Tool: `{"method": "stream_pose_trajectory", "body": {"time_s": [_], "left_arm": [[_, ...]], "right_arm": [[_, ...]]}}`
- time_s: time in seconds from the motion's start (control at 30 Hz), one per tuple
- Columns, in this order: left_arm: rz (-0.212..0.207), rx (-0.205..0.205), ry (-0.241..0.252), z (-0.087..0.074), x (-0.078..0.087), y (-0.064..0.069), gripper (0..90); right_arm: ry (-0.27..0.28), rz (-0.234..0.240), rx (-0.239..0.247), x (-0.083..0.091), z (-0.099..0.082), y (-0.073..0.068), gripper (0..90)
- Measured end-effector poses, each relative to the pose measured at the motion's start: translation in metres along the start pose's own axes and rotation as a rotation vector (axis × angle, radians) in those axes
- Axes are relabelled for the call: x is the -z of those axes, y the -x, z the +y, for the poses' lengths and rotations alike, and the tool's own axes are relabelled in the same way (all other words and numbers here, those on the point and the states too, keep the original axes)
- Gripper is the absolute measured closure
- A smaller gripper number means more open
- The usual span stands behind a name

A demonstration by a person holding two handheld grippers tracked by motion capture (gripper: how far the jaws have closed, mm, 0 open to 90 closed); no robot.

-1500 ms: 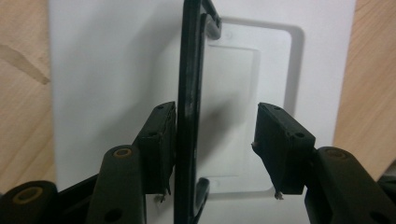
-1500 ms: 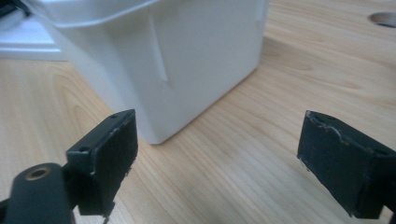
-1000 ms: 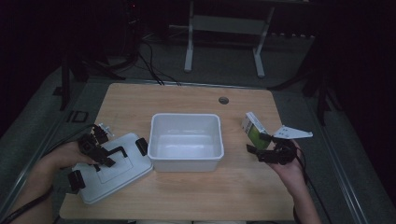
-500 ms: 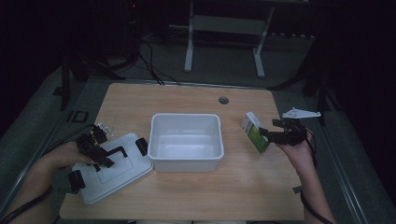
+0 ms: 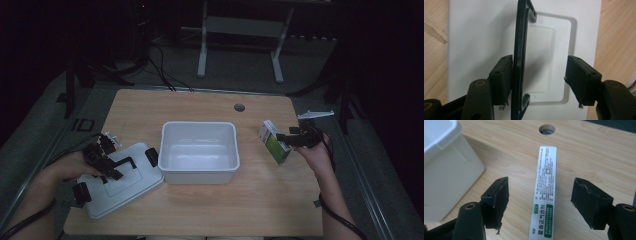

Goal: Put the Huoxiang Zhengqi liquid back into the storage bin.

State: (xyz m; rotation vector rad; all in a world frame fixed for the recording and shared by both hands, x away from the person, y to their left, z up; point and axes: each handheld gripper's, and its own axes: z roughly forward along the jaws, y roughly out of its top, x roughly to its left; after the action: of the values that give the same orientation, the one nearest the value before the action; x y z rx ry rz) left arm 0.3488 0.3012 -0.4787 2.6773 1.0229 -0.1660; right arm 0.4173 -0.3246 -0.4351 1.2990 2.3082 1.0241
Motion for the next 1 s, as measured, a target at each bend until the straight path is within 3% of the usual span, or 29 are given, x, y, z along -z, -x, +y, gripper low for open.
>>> {"method": "stream_pose_trajectory", "body": {"time_s": [0.13, 0.2, 0.37, 0.53, 0.63, 0.77, 1.0], "left_arm": [[-0.003, 0.008, 0.001, -0.002, -0.001, 0.0, 39.9], [-0.008, 0.009, -0.001, -0.002, -0.002, 0.0, 39.9], [-0.012, 0.008, -0.003, -0.002, -0.003, 0.0, 39.9], [-0.01, 0.003, -0.001, 0.0, -0.004, 0.0, 39.9], [-0.014, 0.002, -0.004, 0.0, -0.004, 0.001, 39.9], [-0.017, -0.004, -0.014, 0.0, -0.005, 0.001, 39.9], [-0.019, 0.01, -0.017, -0.002, -0.006, 0.001, 39.9]], "right_arm": [[-0.024, -0.006, -0.007, -0.004, -0.001, 0.002, 30.0], [-0.075, -0.011, -0.001, -0.011, -0.004, 0.003, 30.2], [-0.137, -0.019, 0.008, -0.018, -0.007, 0.003, 34.0], [-0.156, -0.023, 0.006, -0.021, -0.006, 0.005, 36.8], [-0.202, -0.03, -0.007, -0.026, -0.006, 0.006, 42.2], [-0.246, -0.043, -0.013, -0.031, -0.006, 0.006, 42.7], [-0.289, -0.041, -0.024, -0.037, -0.005, 0.007, 46.8]]}}
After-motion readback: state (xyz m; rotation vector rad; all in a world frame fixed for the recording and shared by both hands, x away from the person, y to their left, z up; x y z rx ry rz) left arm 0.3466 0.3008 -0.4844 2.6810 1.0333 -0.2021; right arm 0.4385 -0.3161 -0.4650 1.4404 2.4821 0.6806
